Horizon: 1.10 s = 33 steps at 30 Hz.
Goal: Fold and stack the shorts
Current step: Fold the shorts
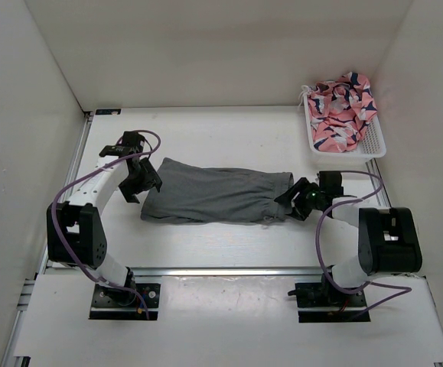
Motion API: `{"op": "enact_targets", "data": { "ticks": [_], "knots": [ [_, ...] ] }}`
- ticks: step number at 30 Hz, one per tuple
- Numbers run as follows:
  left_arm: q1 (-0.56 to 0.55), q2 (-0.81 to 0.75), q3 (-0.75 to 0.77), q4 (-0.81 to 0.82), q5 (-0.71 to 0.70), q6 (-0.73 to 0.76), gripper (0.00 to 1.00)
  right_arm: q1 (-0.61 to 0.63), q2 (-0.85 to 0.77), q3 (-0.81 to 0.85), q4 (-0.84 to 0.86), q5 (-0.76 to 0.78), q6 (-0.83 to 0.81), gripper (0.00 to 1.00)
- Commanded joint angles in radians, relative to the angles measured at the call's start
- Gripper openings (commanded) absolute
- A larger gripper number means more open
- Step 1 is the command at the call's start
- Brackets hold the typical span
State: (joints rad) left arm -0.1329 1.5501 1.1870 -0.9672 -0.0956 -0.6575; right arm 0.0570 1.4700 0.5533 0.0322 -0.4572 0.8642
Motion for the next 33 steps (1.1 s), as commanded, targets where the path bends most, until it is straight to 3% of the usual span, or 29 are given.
{"op": "enact_targets", "data": {
  "ticks": [1,3,4,6,9,11,12,17,20,21,24,25,33],
  "knots": [
    [-0.001,-0.005,0.022,-0.002,-0.023,0.009,0.82,0.029,0.044,0.039,-0.014,0.101,-0.017,0.59],
    [-0.001,-0.005,0.022,-0.002,-0.032,0.009,0.82,0.029,0.053,0.053,-0.014,0.111,-0.031,0.47],
    [-0.001,-0.005,0.022,-0.002,-0.032,0.009,0.82,0.029,0.065,0.065,-0.027,0.111,-0.048,0.31],
    [-0.001,0.004,0.022,-0.002,-0.046,-0.001,0.82,0.029,0.065,0.097,-0.054,0.133,-0.082,0.23],
    [0.019,0.031,0.045,0.007,-0.046,-0.001,0.82,0.029,0.065,0.128,-0.094,0.147,-0.106,0.26],
    [0.029,0.053,0.080,0.007,-0.046,-0.001,0.81,0.041,0.096,0.146,-0.123,0.138,-0.120,0.49],
    [0.029,0.053,0.080,0.007,-0.046,0.009,0.81,0.041,0.108,0.160,-0.144,0.138,-0.134,0.52],
    [0.029,0.062,0.102,0.007,-0.046,0.009,0.81,0.139,0.187,0.198,-0.158,0.173,-0.136,0.58],
    [0.038,0.062,0.102,0.007,-0.046,0.018,0.81,0.164,0.227,0.223,-0.158,0.193,-0.123,0.47],
    [0.038,0.062,0.102,0.007,-0.046,0.018,0.81,0.164,0.236,0.223,-0.143,0.193,-0.123,0.32],
    [0.049,0.053,0.092,0.007,-0.036,0.018,0.81,0.164,0.210,0.223,-0.169,0.248,-0.123,0.04],
    [0.058,0.053,0.092,0.007,-0.036,0.018,0.81,0.164,0.182,0.235,-0.202,0.270,-0.123,0.00],
    [0.076,0.186,0.157,0.028,0.005,0.018,0.79,0.164,0.007,0.361,-0.408,0.442,-0.269,0.00]
  ]
}}
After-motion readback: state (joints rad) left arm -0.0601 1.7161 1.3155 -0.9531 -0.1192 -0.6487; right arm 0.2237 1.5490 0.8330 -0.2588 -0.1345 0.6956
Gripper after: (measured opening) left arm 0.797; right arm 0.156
